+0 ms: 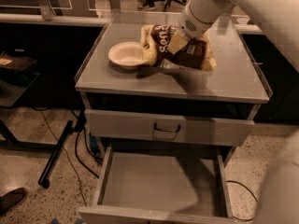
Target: Pick brown chip bag from middle drawer and place on counter
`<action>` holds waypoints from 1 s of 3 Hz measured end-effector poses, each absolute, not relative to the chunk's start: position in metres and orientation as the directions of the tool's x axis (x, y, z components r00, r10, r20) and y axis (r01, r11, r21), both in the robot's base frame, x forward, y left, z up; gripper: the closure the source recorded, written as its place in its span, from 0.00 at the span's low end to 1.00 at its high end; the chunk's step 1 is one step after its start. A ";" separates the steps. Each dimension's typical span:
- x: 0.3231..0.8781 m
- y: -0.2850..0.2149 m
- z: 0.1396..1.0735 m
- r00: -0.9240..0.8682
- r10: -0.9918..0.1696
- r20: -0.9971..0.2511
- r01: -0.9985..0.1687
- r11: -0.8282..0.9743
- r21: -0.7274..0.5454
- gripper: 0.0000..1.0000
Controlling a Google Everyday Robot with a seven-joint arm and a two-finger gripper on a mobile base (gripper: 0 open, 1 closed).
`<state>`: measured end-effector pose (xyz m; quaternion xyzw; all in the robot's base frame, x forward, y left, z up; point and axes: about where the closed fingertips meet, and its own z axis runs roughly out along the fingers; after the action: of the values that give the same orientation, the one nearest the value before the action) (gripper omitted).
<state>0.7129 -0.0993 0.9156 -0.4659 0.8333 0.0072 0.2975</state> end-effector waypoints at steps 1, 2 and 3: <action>0.761 -0.165 0.910 -0.509 -0.752 -0.418 -0.696 0.646 -0.314 1.00; 0.771 -0.225 0.914 -0.592 -0.717 -0.370 -0.622 0.697 -0.357 1.00; 0.774 -0.228 0.920 -0.591 -0.714 -0.375 -0.613 0.700 -0.366 0.81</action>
Offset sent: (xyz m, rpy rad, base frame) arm 0.0776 -0.2041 0.0211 -0.2401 0.0132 -0.3996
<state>0.7738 -0.2276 0.9201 -0.3742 0.8864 -0.0995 0.2536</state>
